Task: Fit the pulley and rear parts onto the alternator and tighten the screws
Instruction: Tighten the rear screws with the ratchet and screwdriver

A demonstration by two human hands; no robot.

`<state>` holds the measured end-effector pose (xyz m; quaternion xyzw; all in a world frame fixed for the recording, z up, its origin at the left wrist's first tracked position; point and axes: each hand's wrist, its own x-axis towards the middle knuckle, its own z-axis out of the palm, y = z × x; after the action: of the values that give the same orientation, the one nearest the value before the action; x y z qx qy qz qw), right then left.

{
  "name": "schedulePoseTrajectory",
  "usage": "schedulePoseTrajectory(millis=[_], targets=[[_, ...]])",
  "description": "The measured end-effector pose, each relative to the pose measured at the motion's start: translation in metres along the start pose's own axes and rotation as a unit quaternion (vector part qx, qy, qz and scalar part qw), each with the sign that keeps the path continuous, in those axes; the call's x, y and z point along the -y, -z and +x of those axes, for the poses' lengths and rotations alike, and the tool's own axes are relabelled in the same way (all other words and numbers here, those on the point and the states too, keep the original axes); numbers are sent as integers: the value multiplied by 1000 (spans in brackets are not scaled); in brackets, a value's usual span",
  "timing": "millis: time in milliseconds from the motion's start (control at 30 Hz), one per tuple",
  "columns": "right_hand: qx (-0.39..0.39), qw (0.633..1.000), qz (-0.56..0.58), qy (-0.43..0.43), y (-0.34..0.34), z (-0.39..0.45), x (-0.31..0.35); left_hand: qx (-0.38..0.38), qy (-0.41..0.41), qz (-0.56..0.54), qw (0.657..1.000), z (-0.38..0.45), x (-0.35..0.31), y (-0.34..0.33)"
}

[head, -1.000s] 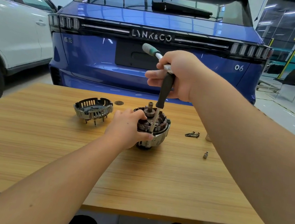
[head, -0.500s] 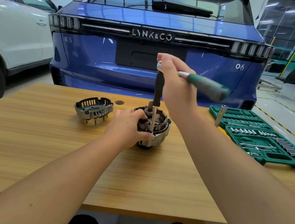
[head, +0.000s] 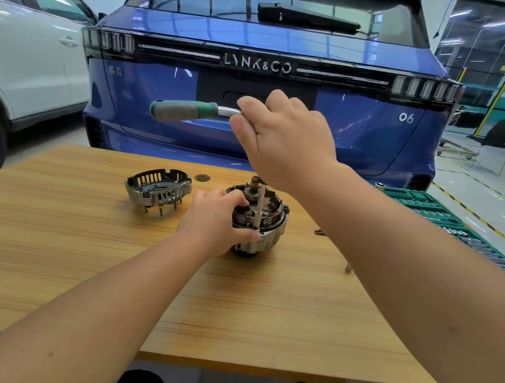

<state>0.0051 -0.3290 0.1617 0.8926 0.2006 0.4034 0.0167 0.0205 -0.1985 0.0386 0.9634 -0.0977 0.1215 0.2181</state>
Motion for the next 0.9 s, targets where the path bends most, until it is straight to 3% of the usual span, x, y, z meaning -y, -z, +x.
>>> schedulePoseTrajectory(millis=[67,167,300,333,367,433,533,567,633,667,700,733,800,900], targets=[[16,1000,-11,-11,6,7,-3,0,2,-1,1000,0,0,-1],[111,990,35,-84,15,23,-9,0,1,1,1000,2,1,-2],[215,930,205,-218,33,35,-16,1,6,5,1000,3,2,-4],[225,889,297,-266,35,34,-17,2,8,6,1000,4,3,-4],[231,823,405,-324,38,30,-18,2,10,5,1000,4,3,-4],[229,662,594,-396,38,21,-21,2,12,4,1000,5,3,-4],[133,464,758,-438,23,11,-16,1,14,2,1000,5,2,-5],[89,418,788,-443,17,9,-13,-1,15,3,1000,5,2,-6],[37,375,813,-443,7,3,-6,-3,15,4,1000,5,2,-6],[23,379,814,-438,3,0,-4,-3,15,4,1000,5,2,-6],[5,408,805,-431,-2,-4,-3,-3,15,4,1000,5,3,-7],[-25,462,782,-418,-8,-7,-3,-4,16,4,1000,5,3,-7],[-86,601,706,-364,-12,-13,0,-4,16,4,1000,6,2,-7],[-149,808,530,-210,-13,-18,-1,-3,14,3,1000,6,3,-6]])
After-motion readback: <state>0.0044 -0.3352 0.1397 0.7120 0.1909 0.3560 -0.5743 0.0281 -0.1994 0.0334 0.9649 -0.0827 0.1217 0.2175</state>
